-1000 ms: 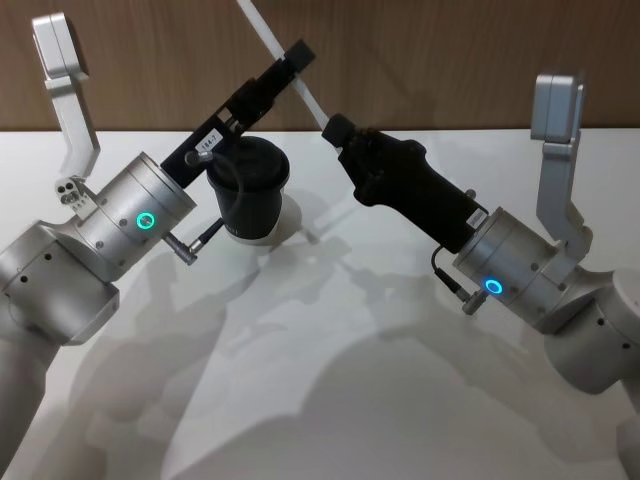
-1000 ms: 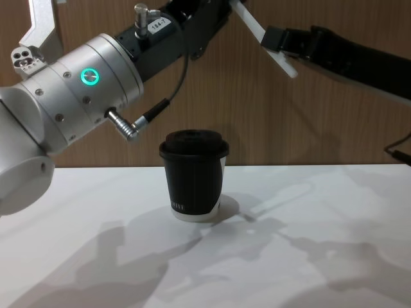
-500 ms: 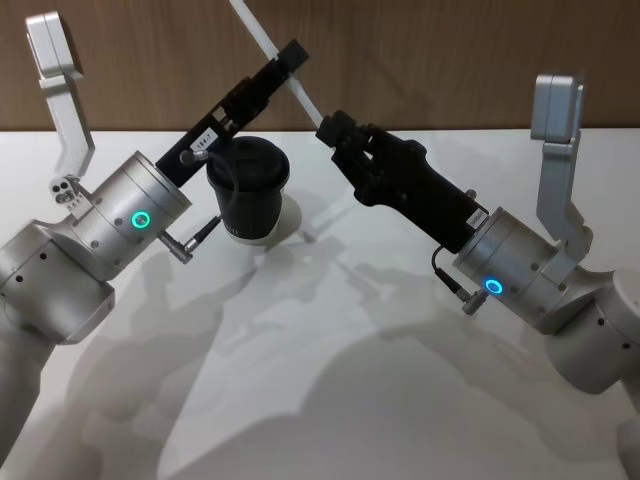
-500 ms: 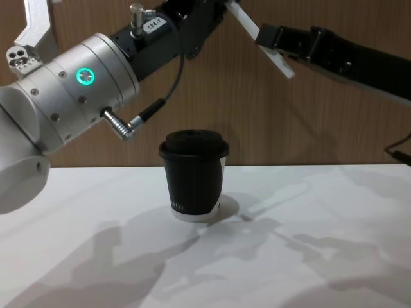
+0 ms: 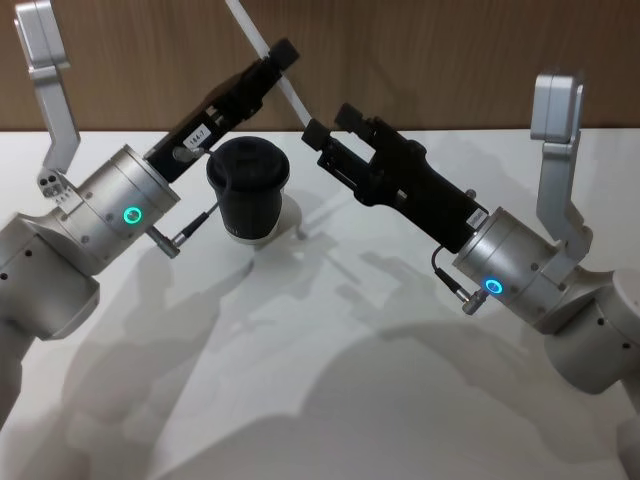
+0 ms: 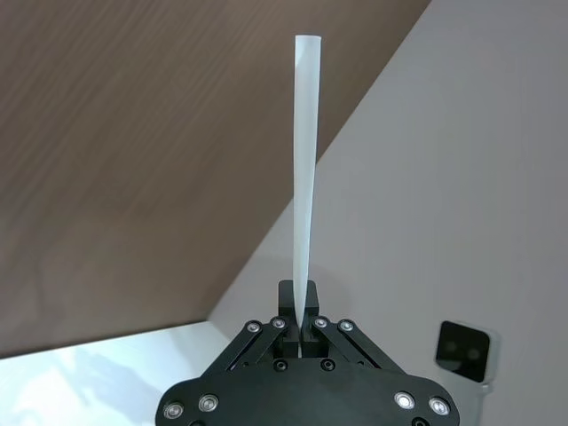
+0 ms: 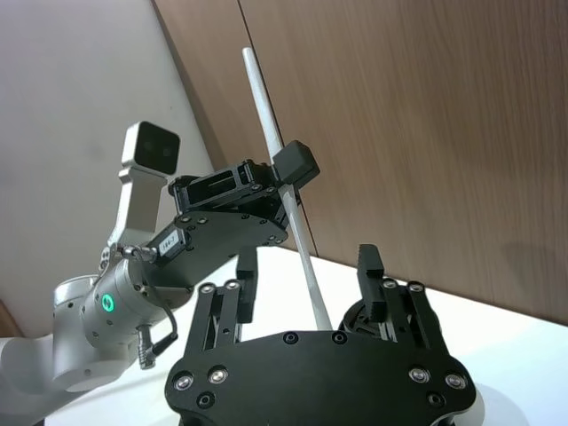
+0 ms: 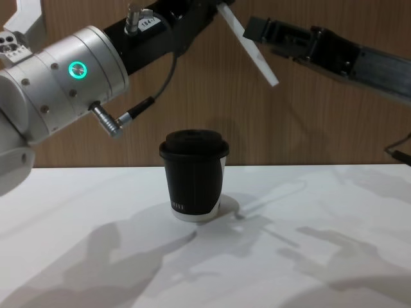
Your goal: Pick up the straw with one hand, pass it to the other hand, and insert it into the cup.
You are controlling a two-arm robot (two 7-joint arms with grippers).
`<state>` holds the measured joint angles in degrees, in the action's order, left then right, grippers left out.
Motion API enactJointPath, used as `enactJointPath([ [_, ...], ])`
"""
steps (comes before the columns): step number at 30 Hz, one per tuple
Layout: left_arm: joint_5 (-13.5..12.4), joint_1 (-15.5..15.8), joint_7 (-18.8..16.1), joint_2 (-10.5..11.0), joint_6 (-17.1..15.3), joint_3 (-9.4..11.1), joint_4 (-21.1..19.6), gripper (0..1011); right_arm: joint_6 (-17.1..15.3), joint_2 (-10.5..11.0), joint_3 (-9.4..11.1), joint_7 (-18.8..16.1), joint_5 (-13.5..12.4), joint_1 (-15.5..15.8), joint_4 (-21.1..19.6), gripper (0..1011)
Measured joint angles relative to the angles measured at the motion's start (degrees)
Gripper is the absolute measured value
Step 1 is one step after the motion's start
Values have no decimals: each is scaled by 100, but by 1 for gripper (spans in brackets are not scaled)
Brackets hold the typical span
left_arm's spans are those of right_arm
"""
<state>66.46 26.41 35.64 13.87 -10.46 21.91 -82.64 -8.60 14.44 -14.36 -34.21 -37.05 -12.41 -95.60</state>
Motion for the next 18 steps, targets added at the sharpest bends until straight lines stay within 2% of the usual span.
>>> enactJointPath([
  [9,-529,-7,-509,263,233,71,-337,16,0,0,0,0,0,0,0,927],
  [12,-745,-1,-709,363,304,103,-458,15,0,0,0,0,0,0,0,987],
  [16,-1030,20,-954,481,383,149,-596,16,0,0,0,0,0,0,0,1001],
  [18,-1276,53,-1153,568,428,189,-695,17,0,0,0,0,0,0,0,1001],
])
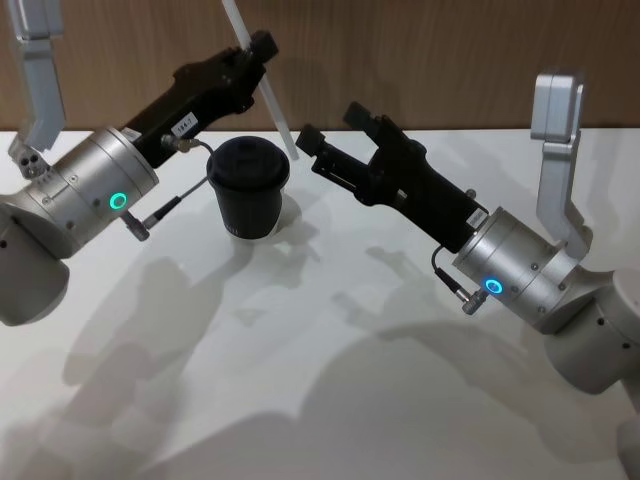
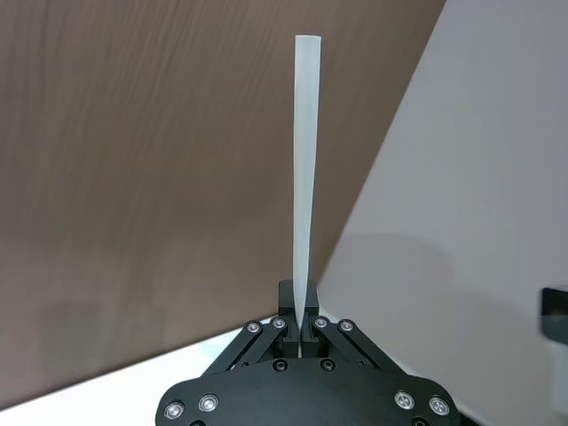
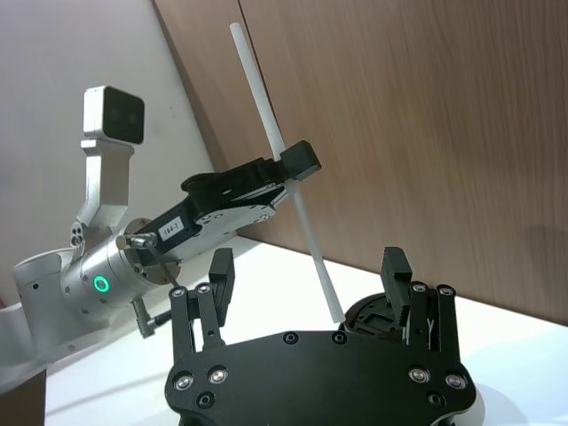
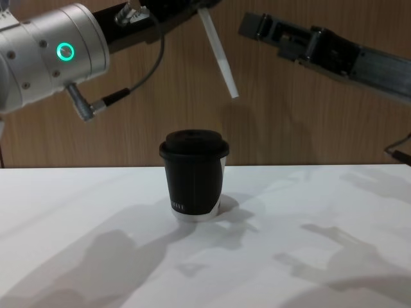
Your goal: Pick up the straw with one hand, pass it to the other hand, and insert it into the cup.
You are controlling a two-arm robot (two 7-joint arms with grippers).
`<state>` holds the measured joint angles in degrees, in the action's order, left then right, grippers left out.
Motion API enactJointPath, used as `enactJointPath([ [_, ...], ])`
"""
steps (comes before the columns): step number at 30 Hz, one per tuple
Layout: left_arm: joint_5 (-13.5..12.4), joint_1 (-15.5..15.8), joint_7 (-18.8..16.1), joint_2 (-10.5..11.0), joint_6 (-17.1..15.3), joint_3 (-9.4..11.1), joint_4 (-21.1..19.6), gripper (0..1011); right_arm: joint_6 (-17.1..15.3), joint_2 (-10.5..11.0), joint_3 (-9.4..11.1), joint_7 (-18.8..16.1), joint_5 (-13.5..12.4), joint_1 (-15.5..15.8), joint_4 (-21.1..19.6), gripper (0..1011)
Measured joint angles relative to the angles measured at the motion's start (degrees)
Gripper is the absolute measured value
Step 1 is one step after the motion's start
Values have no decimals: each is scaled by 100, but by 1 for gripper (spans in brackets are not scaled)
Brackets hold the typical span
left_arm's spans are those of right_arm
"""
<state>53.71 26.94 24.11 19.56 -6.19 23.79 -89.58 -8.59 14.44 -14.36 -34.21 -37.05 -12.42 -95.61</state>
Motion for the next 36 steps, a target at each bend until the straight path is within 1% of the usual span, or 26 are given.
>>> enactJointPath([
  [1,0,0,0,0,0,0,0,16,0,0,0,0,0,0,0,1001],
  [2,-115,17,-92,34,13,20,-38,16,0,0,0,0,0,0,0,1001],
  [5,-351,66,-277,104,21,70,-108,16,0,0,0,0,0,0,0,1001],
  [10,-746,148,-574,176,19,163,-181,16,0,0,0,0,0,0,0,1001],
  [11,-863,180,-657,191,15,201,-202,16,0,0,0,0,0,0,0,1001],
  [13,-977,204,-740,201,12,233,-217,16,0,0,0,0,0,0,0,1001],
  [17,-1321,270,-962,220,-8,338,-255,16,0,0,0,0,0,0,0,1001],
  [19,-1426,292,-1030,223,-15,378,-269,16,0,0,0,0,0,0,0,1001],
  [20,-1529,308,-1097,224,-27,417,-279,16,0,0,0,0,0,0,0,1001],
  [23,-1666,330,-1185,222,-40,473,-295,16,0,0,0,0,0,0,0,1001],
  [24,-1788,345,-1263,218,-55,512,-305,16,0,0,0,0,0,0,0,1001],
  [27,-1921,367,-1352,207,-76,571,-313,16,0,0,0,0,0,0,0,1001],
  [29,-2090,390,-1471,187,-103,629,-316,16,0,0,0,0,0,0,0,1001],
  [36,-2360,438,-1665,125,-155,714,-301,16,0,0,0,0,0,0,0,1001],
])
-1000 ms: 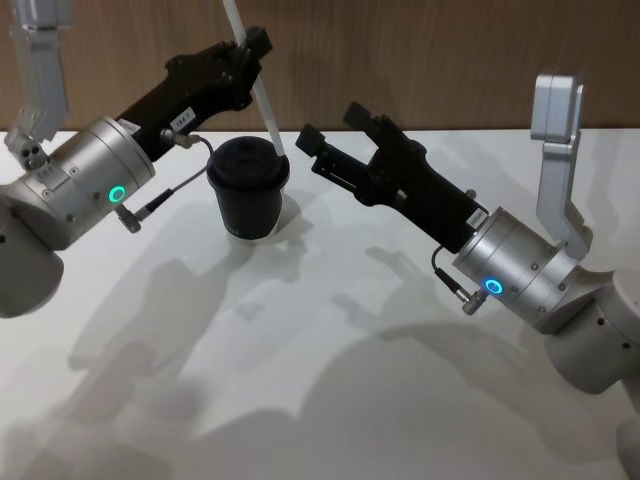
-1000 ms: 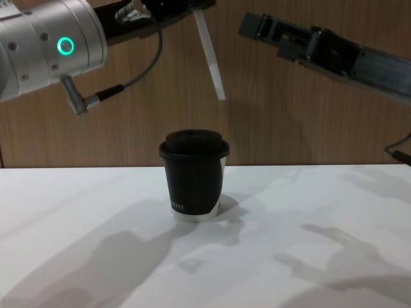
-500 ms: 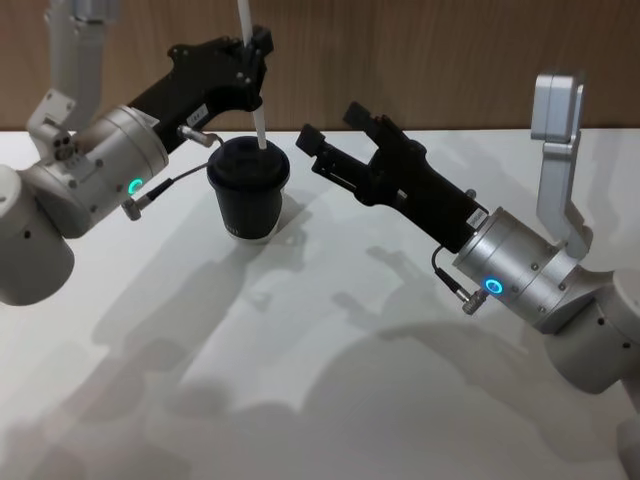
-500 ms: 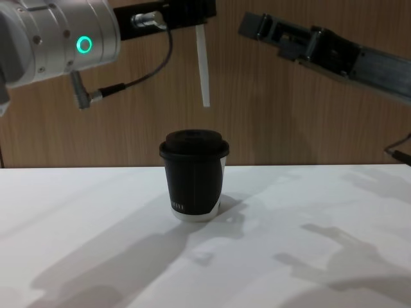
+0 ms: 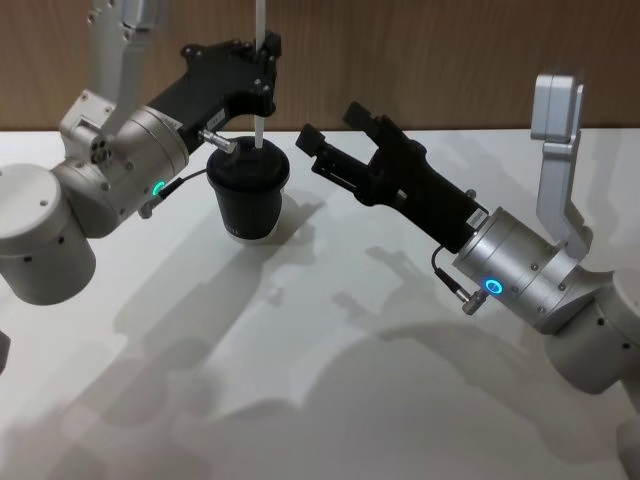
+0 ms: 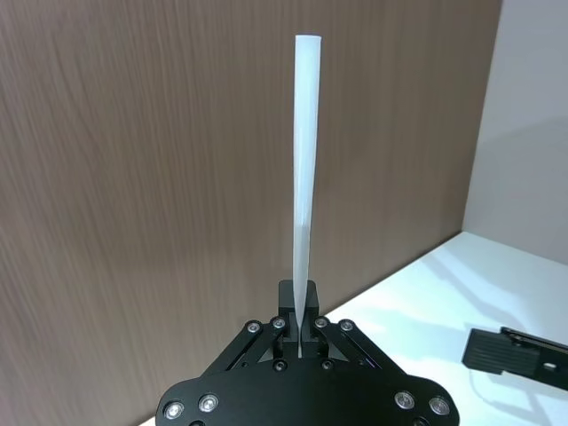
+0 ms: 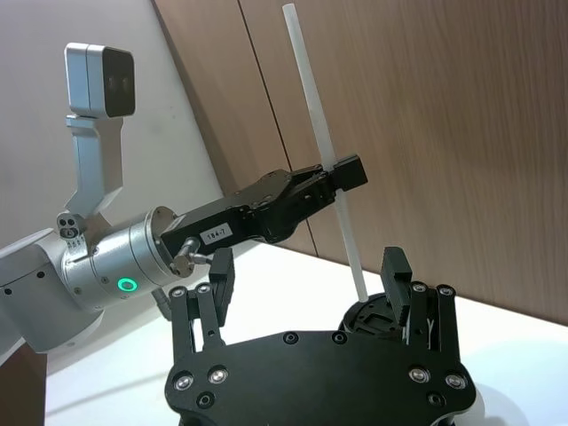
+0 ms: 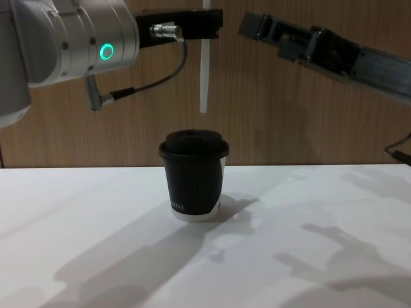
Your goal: Pick up the straw with one hand, pass it to the other hand, and insert it into the cup.
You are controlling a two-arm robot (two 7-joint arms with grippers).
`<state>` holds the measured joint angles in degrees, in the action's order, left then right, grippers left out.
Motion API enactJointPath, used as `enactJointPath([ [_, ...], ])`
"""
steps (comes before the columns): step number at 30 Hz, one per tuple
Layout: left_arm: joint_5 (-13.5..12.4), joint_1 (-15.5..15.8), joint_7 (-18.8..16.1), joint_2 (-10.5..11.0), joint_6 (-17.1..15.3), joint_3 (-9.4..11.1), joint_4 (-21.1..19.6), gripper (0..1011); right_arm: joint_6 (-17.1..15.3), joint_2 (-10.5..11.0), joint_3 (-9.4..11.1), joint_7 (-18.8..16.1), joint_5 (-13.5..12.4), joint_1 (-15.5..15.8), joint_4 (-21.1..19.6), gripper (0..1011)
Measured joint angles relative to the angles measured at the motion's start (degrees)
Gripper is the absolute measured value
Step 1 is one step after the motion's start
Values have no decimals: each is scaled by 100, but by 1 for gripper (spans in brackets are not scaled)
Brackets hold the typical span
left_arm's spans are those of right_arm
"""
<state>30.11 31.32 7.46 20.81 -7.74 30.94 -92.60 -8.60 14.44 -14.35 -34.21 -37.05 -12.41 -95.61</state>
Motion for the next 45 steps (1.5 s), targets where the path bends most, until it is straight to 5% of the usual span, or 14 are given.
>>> enactJointPath([
  [16,-363,52,-297,-114,-71,9,117,16,0,0,0,0,0,0,0,1001],
  [45,-617,229,-366,-359,-258,-16,491,16,0,0,0,0,0,0,0,1001],
])
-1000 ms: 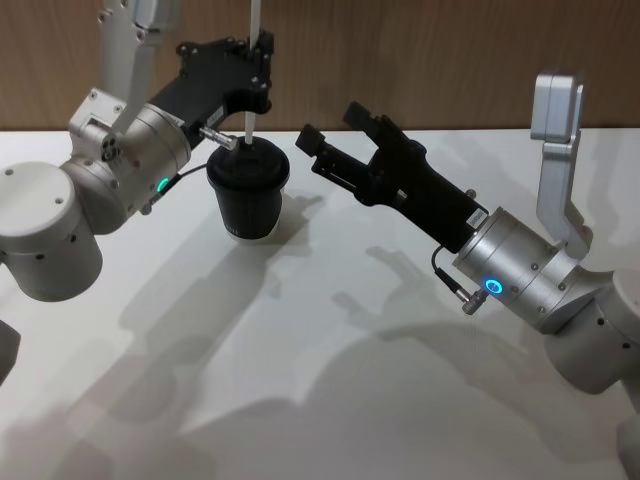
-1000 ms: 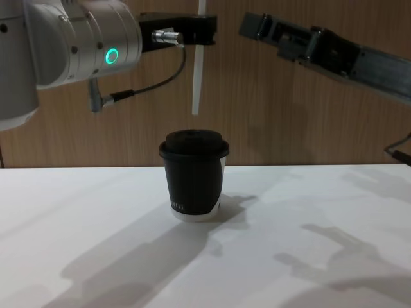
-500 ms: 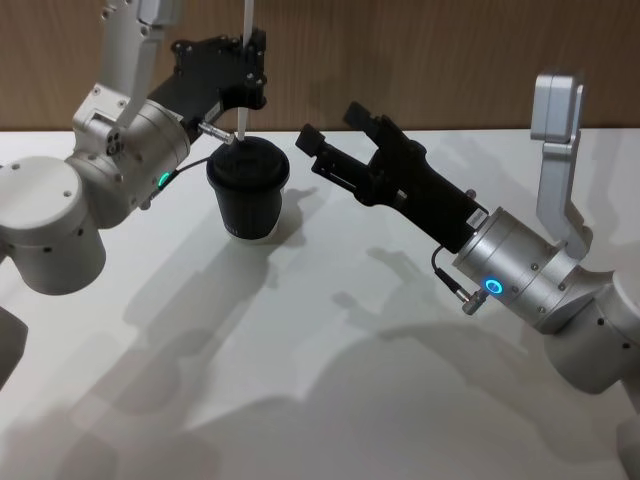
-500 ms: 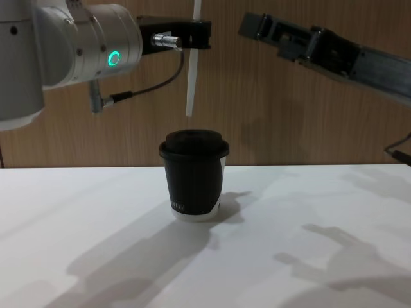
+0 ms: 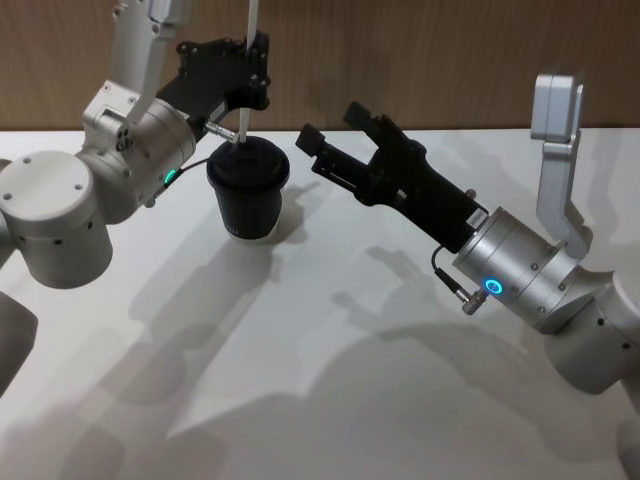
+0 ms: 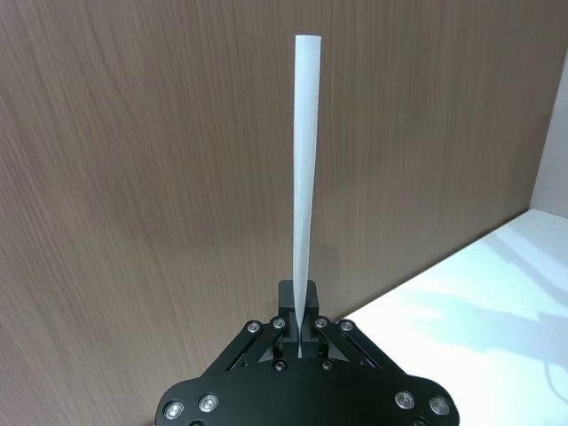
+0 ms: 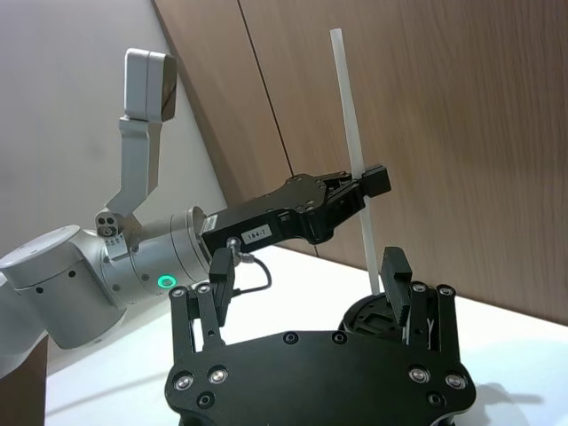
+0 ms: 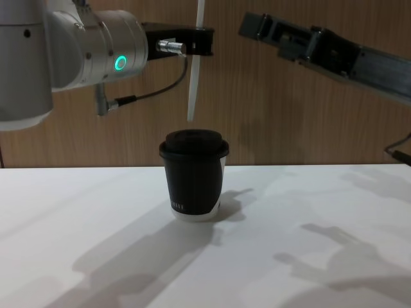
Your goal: Pick up the straw with one hand, pass it to the other hand, and insert it into the cup.
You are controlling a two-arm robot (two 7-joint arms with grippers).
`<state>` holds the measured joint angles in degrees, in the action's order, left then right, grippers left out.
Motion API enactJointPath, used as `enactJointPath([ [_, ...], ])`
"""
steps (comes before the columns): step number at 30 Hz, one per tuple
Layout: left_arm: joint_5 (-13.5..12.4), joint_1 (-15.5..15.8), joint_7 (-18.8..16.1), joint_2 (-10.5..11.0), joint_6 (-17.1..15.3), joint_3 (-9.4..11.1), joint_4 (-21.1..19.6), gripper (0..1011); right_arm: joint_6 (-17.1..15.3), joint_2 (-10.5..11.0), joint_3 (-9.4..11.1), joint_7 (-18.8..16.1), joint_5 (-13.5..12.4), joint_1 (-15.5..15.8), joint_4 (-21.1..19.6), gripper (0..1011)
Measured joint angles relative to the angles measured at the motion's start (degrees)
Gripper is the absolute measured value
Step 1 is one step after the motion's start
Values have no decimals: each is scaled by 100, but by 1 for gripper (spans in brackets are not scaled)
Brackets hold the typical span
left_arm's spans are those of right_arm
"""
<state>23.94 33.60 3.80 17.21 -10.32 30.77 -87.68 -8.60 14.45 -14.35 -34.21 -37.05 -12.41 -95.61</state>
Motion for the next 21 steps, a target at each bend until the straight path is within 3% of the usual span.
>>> enactJointPath([
  [21,-96,22,17,-114,-92,-66,183,16,0,0,0,0,0,0,0,1001],
])
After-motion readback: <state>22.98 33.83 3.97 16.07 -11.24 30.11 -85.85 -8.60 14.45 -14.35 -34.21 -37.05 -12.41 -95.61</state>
